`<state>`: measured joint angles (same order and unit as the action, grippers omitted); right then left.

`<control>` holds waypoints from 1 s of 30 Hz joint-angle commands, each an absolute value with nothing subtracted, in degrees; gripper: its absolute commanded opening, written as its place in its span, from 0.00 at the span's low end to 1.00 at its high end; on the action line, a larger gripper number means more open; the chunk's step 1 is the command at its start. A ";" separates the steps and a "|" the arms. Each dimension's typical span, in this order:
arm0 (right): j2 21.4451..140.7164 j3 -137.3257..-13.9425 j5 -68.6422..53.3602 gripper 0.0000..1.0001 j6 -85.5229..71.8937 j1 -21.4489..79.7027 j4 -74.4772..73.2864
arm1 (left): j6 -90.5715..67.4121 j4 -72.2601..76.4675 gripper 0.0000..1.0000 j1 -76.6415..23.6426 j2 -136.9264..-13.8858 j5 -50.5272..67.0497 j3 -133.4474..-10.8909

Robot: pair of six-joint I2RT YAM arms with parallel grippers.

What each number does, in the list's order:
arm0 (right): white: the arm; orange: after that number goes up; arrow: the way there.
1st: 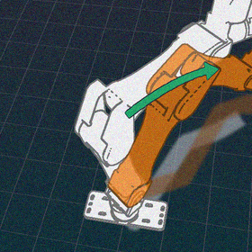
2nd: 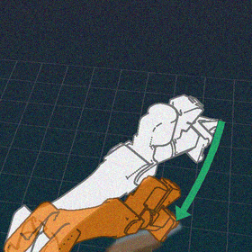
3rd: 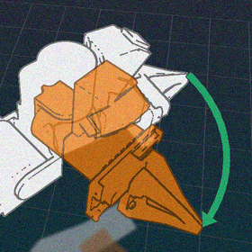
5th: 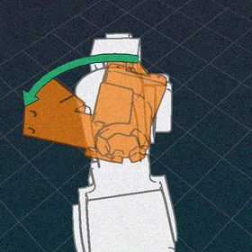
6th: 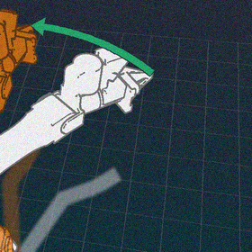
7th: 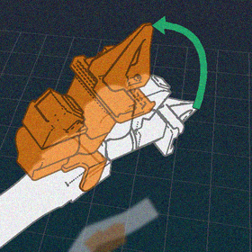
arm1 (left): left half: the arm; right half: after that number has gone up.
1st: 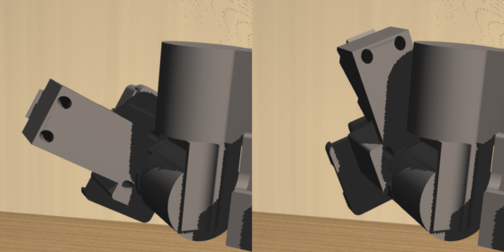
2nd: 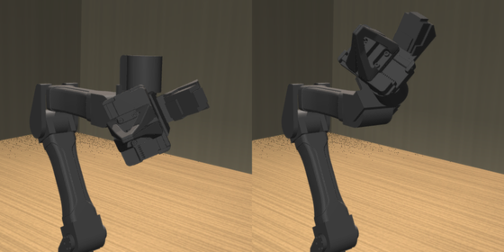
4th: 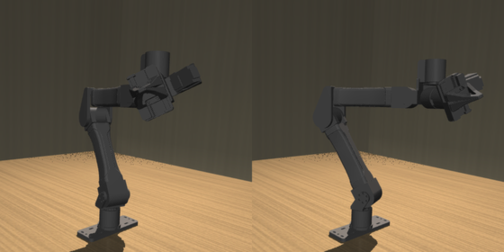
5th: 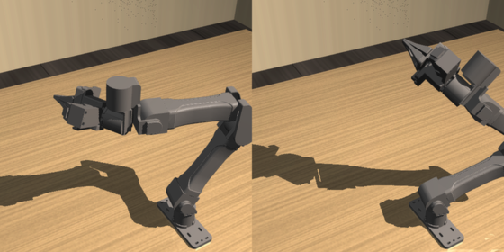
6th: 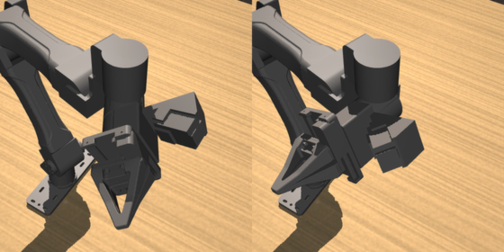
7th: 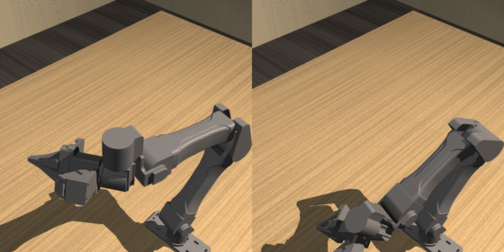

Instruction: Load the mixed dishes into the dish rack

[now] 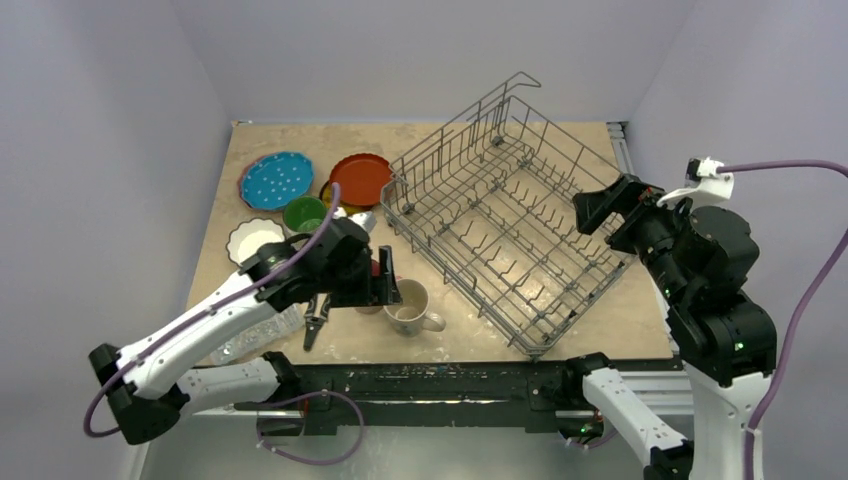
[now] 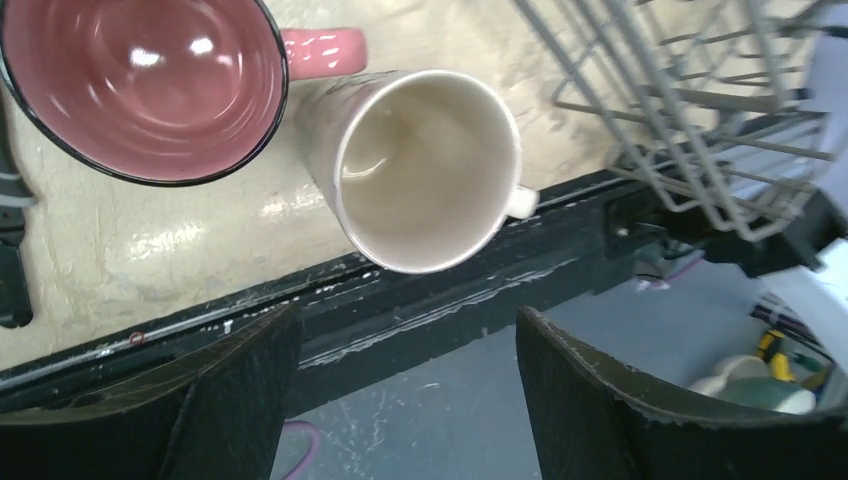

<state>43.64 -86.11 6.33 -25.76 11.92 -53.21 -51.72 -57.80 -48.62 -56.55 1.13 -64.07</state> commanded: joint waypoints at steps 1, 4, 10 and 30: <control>44.89 -86.99 4.67 0.98 -27.79 11.64 -54.84 | -55.56 -60.37 0.74 -51.06 -62.12 -3.99 -64.94; 44.13 -86.80 3.67 0.98 -27.77 11.69 -55.06 | -56.45 -59.80 0.71 -51.07 -63.26 -6.11 -63.81; 42.55 -85.62 3.69 0.98 -28.43 11.67 -55.41 | -57.01 -55.84 0.65 -51.10 -68.26 -6.47 -61.44; 43.42 -81.69 1.03 0.98 -28.52 11.69 -56.25 | -57.51 -57.59 0.21 -55.17 -83.89 -8.46 -63.82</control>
